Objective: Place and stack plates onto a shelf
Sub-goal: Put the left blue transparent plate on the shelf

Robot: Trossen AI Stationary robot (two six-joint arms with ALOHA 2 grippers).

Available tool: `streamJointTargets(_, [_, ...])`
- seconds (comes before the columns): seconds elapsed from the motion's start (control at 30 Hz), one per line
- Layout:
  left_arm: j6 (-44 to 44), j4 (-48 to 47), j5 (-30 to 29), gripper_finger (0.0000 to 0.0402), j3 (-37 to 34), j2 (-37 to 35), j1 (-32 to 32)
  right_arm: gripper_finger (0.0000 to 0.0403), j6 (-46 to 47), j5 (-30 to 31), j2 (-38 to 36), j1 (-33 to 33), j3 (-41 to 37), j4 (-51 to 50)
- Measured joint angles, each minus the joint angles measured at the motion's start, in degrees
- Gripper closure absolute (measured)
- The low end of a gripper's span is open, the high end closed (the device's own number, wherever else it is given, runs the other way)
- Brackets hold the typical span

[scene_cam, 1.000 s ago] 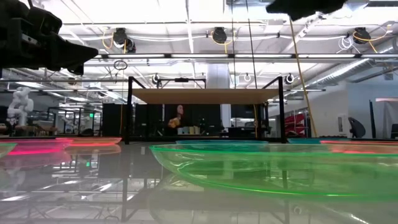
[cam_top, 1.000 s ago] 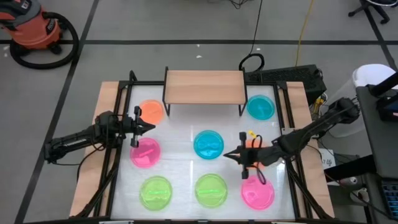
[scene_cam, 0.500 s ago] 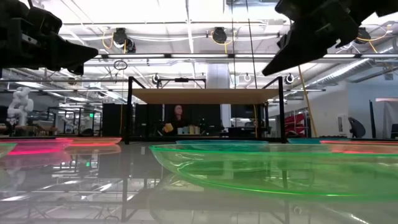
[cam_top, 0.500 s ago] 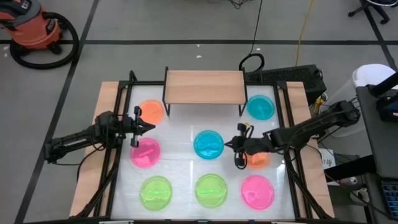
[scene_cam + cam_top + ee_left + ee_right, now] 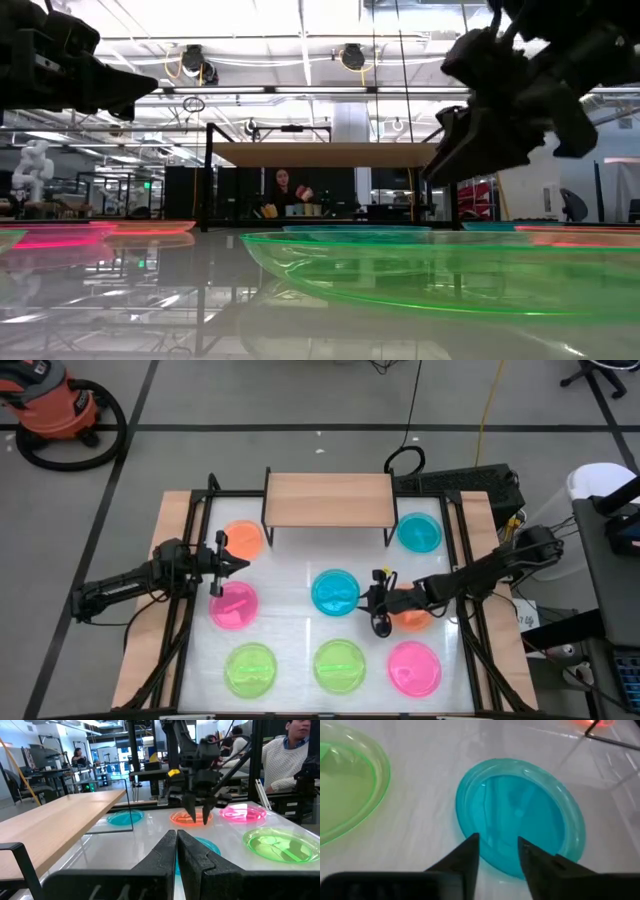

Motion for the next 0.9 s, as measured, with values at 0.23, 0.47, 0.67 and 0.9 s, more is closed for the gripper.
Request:
streamJointTargets(0.23, [0.00, 0.00, 0.00, 0.0380, -0.02, 0.01, -0.02, 0.0217, -5.21, 0.00, 6.36, 0.02, 0.02, 7.23])
streamJointTargets(0.47, [0.00, 0.00, -0.01, 0.0380, -0.01, 0.00, -0.01, 0.0202, -4.35, -3.07, 10.21, 0.02, 0.02, 11.69])
streamJointTargets(0.67, [0.00, 0.00, 0.00, 0.0380, 0.00, 0.01, 0.00, 0.0202, -4.77, -2.70, 13.55, -0.06, 0.02, 11.77])
streamJointTargets(0.9, [0.00, 0.00, 0.00, 0.0380, -0.02, 0.01, -0.02, 0.0210, -6.90, -0.49, 14.87, -0.68, 0.09, 12.44])
